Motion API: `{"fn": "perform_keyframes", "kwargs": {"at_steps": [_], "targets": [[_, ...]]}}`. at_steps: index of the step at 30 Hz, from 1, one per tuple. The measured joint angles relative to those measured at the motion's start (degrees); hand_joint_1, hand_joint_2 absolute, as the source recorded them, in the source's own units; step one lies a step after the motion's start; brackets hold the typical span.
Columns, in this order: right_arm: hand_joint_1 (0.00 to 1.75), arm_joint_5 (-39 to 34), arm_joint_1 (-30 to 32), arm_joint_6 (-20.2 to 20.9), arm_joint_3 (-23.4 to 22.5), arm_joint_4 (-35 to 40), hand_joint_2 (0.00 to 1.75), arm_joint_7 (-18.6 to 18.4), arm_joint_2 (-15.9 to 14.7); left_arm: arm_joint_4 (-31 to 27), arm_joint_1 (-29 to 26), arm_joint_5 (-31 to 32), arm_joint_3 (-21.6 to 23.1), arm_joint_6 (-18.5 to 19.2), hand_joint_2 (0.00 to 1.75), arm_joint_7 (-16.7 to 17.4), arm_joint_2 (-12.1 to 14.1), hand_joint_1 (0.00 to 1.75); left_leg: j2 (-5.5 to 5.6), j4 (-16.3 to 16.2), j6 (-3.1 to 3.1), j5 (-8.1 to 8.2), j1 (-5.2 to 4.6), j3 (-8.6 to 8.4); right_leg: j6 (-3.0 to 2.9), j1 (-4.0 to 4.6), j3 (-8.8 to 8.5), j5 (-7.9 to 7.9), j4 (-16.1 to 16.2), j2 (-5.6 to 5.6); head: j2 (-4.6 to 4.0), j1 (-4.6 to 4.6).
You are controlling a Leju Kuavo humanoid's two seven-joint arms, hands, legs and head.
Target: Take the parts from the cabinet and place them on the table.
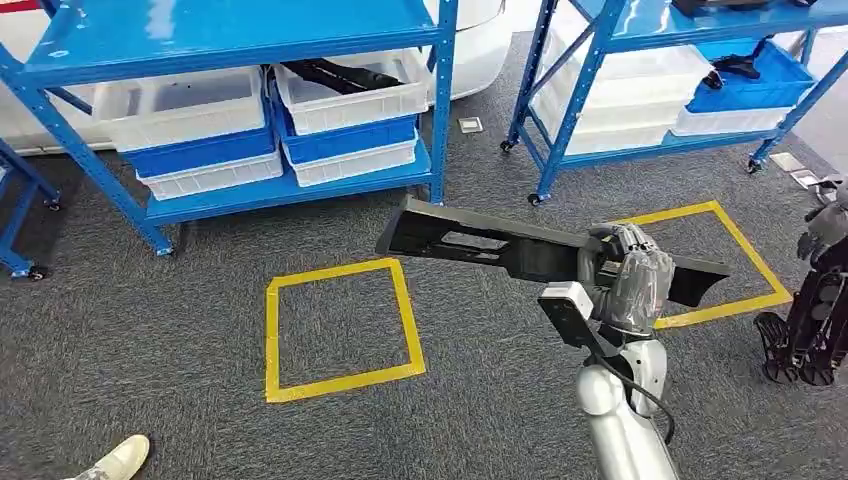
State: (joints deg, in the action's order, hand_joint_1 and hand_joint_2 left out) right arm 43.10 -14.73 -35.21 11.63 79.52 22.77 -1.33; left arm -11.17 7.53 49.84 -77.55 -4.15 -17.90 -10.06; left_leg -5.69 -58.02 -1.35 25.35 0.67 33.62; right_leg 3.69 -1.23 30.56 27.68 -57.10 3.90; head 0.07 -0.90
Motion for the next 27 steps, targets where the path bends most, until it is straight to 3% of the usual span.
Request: {"fn": "perform_keyframes", "kwargs": {"at_steps": [1, 3, 4, 5, 6, 7, 8, 9, 10, 11, 13, 14, 15, 16, 18, 19, 20, 21, 22, 24, 25, 26, 27], "targets": [[1.75, 0.31, 0.29, -0.07, 0.00, 0.15, 1.75, 0.00, 0.00, 0.00, -0.08, 0.24, 0.02, 0.30, 1.75, 0.35, -0.02, 0.00, -0.26, 0.01, 0.36, -0.21, 0.00, 0.06, -0.69, -0.03, 0.28, -0.20, -0.21, -0.74, 0.00, -0.30], [1.75, 0.77, 1.07, -0.07, -0.04, 0.15, 1.75, -0.13, -0.13, 0.00, -0.15, 0.57, 0.04, 0.68, 1.75, 0.83, -0.30, 0.00, -1.30, 0.32, 1.06, -0.60, 0.30, -0.11, -1.41, 0.30, 1.25, -0.50, -0.35, -1.76, 0.00, -0.24], [1.75, 1.37, 1.23, -0.09, -0.04, 0.30, 1.75, -0.26, -0.11, 0.00, -0.19, 0.70, 0.09, 0.74, 1.75, 0.98, -0.54, 0.00, -1.60, 0.28, 1.51, -0.41, 0.41, 0.11, -2.20, 0.11, 0.67, -1.02, 0.02, -2.49, 0.00, -0.22], [1.75, 1.68, 1.45, -0.09, -0.07, 0.53, 1.75, -0.37, 0.11, 0.00, -0.22, 0.85, 0.13, 0.85, 1.75, 1.20, -0.55, 0.00, 1.06, -0.77, 1.87, 0.99, 0.75, 0.48, -2.56, -0.19, 1.05, -1.25, 0.10, -3.09, 0.00, -0.48], [1.75, 1.94, 1.46, -0.09, -0.04, 0.68, 1.75, -0.59, 0.24, 0.00, -0.38, 1.20, 0.17, 0.85, 1.75, 1.22, -0.59, 0.00, 3.30, -3.58, 1.84, 3.37, 0.81, 1.44, -3.11, -0.21, 1.29, -1.59, 0.08, -3.50, 0.00, -0.68], [1.75, 1.99, 1.58, -0.09, -0.04, 0.70, 1.75, -0.70, 0.59, 0.00, -0.57, 1.42, 0.24, 0.72, 1.75, 1.31, -0.68, 0.00, 4.83, -8.78, 1.82, 6.41, 0.77, 3.45, -3.49, -0.06, 1.52, -1.83, 0.08, -4.16, 0.00, -1.07], [1.75, 2.10, 1.73, -0.09, -0.04, 0.70, 1.75, -0.72, 0.72, 0.00, -0.67, 1.42, 0.24, 0.52, 1.75, 1.44, -0.74, 0.00, 5.43, -13.43, 1.83, 8.54, 0.73, 5.42, -3.65, 0.13, 1.73, -1.95, 0.04, -4.80, 0.00, -1.18], [1.75, 2.19, 1.98, -0.09, -0.04, 0.70, 1.75, -0.72, 0.77, 0.00, -0.75, 1.42, 0.24, 0.50, 1.75, 1.62, -0.76, 0.00, 5.67, -16.91, 1.76, 9.57, 0.70, 6.88, -3.88, 0.42, 1.89, -2.10, 0.03, -5.48, 0.00, -1.18], [1.75, 2.21, 2.26, -0.09, -0.07, 0.70, 1.75, -0.74, 0.74, 0.00, -0.75, 1.40, 0.26, 0.44, 1.75, 1.75, -0.76, 0.00, 5.71, -17.64, 1.53, 9.27, 0.62, 7.13, -3.87, 0.62, 1.96, -2.14, 0.01, -6.17, 0.00, -1.16], [1.75, 2.21, 2.49, -0.09, -0.07, 0.70, 1.75, -0.74, 0.72, 0.00, -0.76, 1.40, 0.26, 0.44, 1.75, 1.77, -0.76, 0.00, 5.83, -15.63, 1.16, 7.64, 0.55, 6.01, -3.96, 0.76, 2.02, -2.29, -0.06, -7.00, 0.00, -1.20], [1.75, 2.23, 2.53, -0.09, -0.07, 0.70, 1.75, -0.76, 0.77, 0.00, -0.74, 1.40, 0.26, 0.44, 1.75, 1.84, -0.79, 0.00, 6.94, -6.45, 0.22, 2.88, 0.37, 1.10, -3.83, 1.07, 2.00, -2.37, -0.20, -8.59, 0.00, -1.22], [1.75, 2.23, 2.54, -0.09, -0.07, 0.74, 1.75, -0.76, 0.81, 0.00, -0.73, 1.40, 0.26, 0.44, 1.75, 1.84, -0.70, 0.00, 9.62, -2.16, -0.47, 1.40, 0.36, -1.07, -3.80, 0.86, 2.07, -2.39, -0.28, -9.17, 0.00, -1.27], [1.75, 2.21, 2.40, -0.09, -0.18, 0.74, 1.75, -0.81, 0.87, -0.07, -0.74, 1.42, 0.26, 0.44, 1.75, 1.86, -0.39, 0.00, 12.19, -0.89, -0.93, 1.98, 0.58, -1.56, -3.46, 1.44, 2.54, -2.56, -0.57, -9.63, 0.00, -0.87], [1.75, 2.21, 2.32, -0.09, -0.17, 0.72, 1.75, -0.85, 0.92, -0.04, -0.75, 1.48, 0.28, 0.41, 1.75, 1.86, -0.77, 0.00, 11.49, -0.36, -0.55, 2.02, 0.30, -1.65, -3.25, 0.80, 2.94, -2.70, -0.60, -10.42, 0.00, -0.83], [1.75, 2.14, 2.60, -0.09, -0.17, 0.74, 1.75, -0.87, 1.01, -0.04, -0.72, 1.81, 0.48, 0.44, 1.75, 2.25, -0.72, 0.00, 10.24, -0.28, -0.85, 1.81, -0.30, -1.57, -2.27, 0.17, 3.46, -3.34, -0.21, -11.85, 0.00, -1.25], [1.75, 2.14, 2.61, -0.11, -0.26, 0.74, 1.75, -0.96, 0.92, 0.00, -0.71, 1.88, 0.77, 0.44, 1.75, 2.45, -0.87, 0.00, 9.16, 0.69, -1.10, 1.19, 0.23, -1.82, -1.76, 0.73, 3.87, -3.67, 0.02, -12.64, 0.00, -1.20], [1.75, 2.14, 2.88, -0.13, -0.48, 0.76, 1.75, -0.98, 0.78, -0.02, -0.54, 2.01, 0.98, 0.42, 1.75, 2.53, -0.94, 0.00, 8.24, 1.37, -1.04, 0.70, 0.44, -2.17, -1.80, 0.57, 4.49, -3.18, -0.81, -10.09, 0.00, -1.16], [1.75, 2.14, 2.55, -0.13, -0.52, 0.77, 1.75, -0.98, 0.79, -0.02, -0.58, 2.14, 1.11, 0.37, 1.75, 2.60, -0.94, 0.00, 7.49, 1.82, -1.48, 0.52, 0.46, -2.26, -1.78, 0.90, 5.58, -1.67, -3.10, -7.03, 0.00, -0.18], [1.75, 2.14, 2.41, -0.15, -0.52, 0.76, 1.75, -0.98, 0.79, -0.02, -0.71, 2.49, 1.20, 0.35, 1.75, 2.91, -0.96, 0.00, 6.51, 1.81, -1.51, 0.47, 0.31, -2.22, -1.85, 0.73, 7.48, 0.16, -7.01, -5.68, 0.00, 0.07], [1.75, 2.12, 2.77, -0.13, -0.52, 0.66, 1.75, -0.98, 0.79, -0.02, -0.71, 2.53, 1.38, -0.15, 1.75, 3.06, -1.02, 0.00, 4.59, 1.78, -1.51, 0.51, 0.20, -2.07, -1.56, 0.25, 11.50, 3.22, -15.60, -4.68, 0.00, 0.04], [1.75, 2.03, 2.95, -0.13, -0.52, 0.46, 1.75, -0.92, 0.72, -0.02, -0.71, 2.49, 1.42, -0.42, 1.75, 3.10, -1.00, 0.00, 3.69, 1.76, -1.50, 0.51, 0.21, -2.01, -1.02, 0.00, 12.31, 3.47, -17.52, -4.52, 0.00, 0.07], [1.75, 1.99, 3.08, -0.13, -0.52, 0.31, 1.75, -0.83, 0.66, -0.02, -0.70, 2.45, 1.46, -0.61, 1.75, 3.12, -1.03, 0.00, 2.92, 1.76, -1.48, 0.52, 0.27, -2.00, -0.47, -0.29, 11.54, 2.68, -16.27, -4.37, 0.00, 0.07], [1.75, 1.99, 3.09, -0.15, -0.52, 0.22, 1.75, -0.68, 0.61, -0.02, -0.66, 2.45, 1.51, -0.61, 1.75, 3.12, -1.05, 0.00, 2.16, 1.75, -1.37, 0.58, 0.31, -2.04, 0.24, -0.57, 9.29, 1.12, -12.44, -4.01, 0.00, 0.07]]}}
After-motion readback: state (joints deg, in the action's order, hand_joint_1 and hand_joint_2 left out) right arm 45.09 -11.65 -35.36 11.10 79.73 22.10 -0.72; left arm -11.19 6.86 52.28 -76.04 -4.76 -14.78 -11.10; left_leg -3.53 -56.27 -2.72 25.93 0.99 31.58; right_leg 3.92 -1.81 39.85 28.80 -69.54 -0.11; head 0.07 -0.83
